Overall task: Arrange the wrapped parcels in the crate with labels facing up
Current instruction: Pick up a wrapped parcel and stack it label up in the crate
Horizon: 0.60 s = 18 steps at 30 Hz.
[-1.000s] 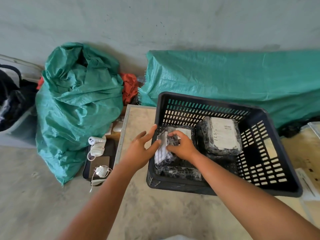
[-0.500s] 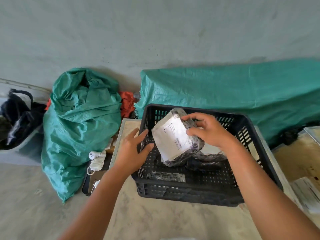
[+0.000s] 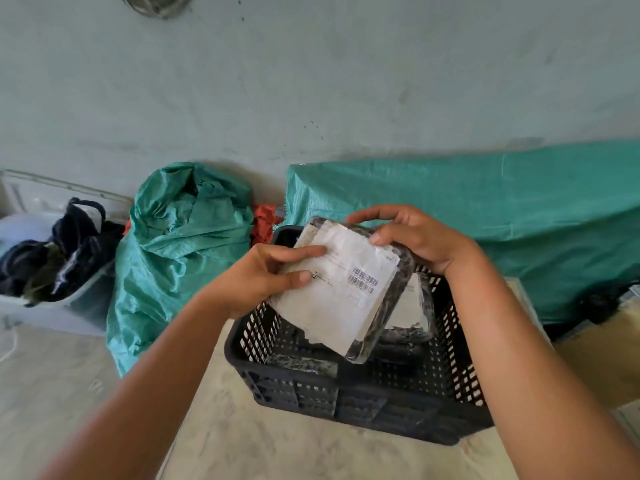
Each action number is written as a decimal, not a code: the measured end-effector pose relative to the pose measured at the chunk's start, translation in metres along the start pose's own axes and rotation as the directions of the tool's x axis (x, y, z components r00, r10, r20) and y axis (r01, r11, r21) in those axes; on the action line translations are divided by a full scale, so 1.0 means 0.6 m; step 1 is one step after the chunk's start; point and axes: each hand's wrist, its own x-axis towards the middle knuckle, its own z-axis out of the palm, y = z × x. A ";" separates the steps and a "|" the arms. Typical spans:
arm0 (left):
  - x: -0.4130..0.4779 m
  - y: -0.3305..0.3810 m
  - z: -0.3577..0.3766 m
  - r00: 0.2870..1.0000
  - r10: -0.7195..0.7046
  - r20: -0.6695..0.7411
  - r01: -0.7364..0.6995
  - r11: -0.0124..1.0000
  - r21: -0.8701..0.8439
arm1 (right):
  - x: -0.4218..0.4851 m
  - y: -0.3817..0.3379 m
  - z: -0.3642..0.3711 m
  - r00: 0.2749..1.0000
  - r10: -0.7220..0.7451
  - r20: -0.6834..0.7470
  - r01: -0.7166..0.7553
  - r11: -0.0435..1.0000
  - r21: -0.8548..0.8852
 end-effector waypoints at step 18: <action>0.102 -0.262 -0.048 0.832 -0.333 -0.444 0.288 0.943 -0.169 | 0.080 0.300 0.114 0.821 0.308 -0.482 -0.371 0.928 -0.039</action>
